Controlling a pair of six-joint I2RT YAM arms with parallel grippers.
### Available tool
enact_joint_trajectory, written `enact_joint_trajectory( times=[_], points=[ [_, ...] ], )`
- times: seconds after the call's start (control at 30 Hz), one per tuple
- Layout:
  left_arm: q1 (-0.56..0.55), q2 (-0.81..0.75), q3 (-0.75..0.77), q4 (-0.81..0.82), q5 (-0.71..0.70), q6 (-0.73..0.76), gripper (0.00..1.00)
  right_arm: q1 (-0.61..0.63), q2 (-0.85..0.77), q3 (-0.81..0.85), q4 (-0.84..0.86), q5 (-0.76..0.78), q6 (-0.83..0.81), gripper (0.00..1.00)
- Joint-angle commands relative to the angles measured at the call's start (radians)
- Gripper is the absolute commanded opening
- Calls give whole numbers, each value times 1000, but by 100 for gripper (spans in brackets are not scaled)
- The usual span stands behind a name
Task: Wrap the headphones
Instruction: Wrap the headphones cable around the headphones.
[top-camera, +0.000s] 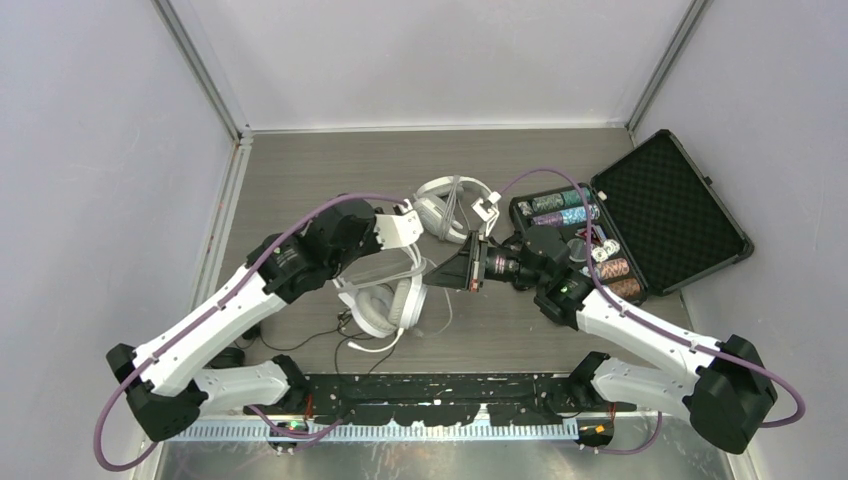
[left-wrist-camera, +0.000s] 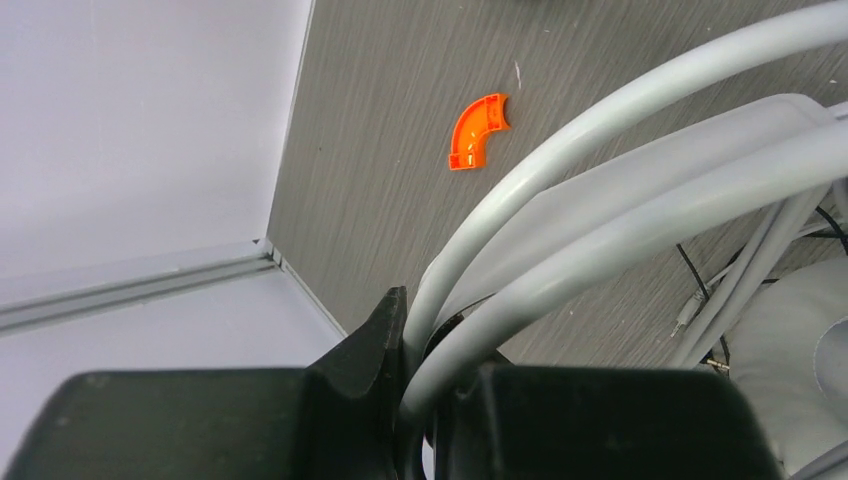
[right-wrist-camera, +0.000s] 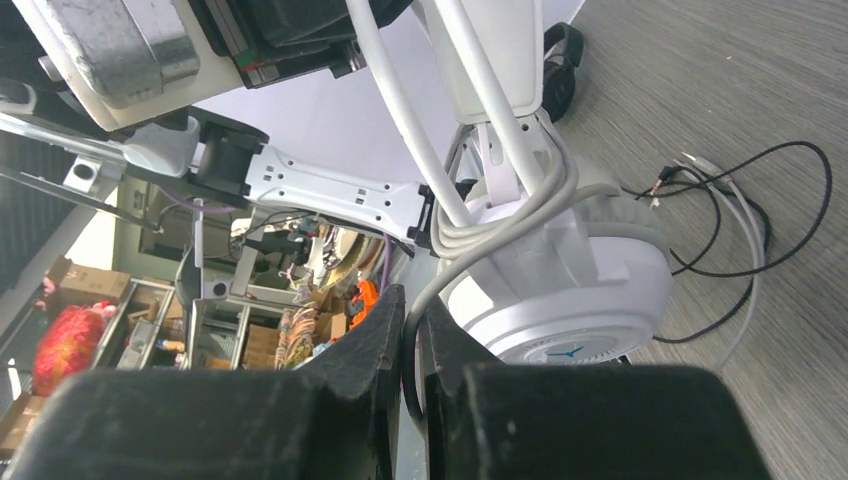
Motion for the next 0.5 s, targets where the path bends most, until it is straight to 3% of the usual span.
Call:
enact_joint_trajectory(
  times=[0.0,0.47],
  points=[
    [13,-68,5,62,-68,-75,0,7,-33,63,124,-37,31,14],
    [13,41,90,19,-126,-328,0,44,77,146,221,11,80,19]
  ],
)
